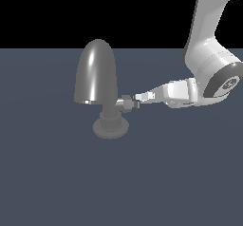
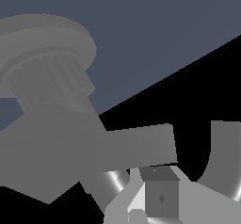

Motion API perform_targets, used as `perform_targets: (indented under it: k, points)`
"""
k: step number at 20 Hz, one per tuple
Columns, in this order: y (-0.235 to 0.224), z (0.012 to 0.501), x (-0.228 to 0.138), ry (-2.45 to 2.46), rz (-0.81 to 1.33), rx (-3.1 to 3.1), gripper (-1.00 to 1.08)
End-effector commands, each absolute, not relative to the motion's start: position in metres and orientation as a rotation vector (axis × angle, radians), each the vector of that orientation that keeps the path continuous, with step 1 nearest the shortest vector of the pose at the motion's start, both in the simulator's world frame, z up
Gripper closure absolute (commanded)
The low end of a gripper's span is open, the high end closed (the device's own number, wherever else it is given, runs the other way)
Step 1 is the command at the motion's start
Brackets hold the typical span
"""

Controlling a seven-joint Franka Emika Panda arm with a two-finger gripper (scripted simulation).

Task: Turn on the faucet by rotating a designated handle.

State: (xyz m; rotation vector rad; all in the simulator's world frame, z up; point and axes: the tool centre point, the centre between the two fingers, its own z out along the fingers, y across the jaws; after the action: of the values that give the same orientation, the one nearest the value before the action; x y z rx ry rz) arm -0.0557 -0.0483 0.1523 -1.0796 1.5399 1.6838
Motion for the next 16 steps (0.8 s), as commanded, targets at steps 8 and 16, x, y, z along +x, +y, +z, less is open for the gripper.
perform_targets:
  k: [8,16]
  points:
    - [-0.051,0.087,-0.072,1.566,1.712,-1.047,1.08]
    - [-0.047,0.1,-0.049,1.526,1.684,-1.087,1.08]
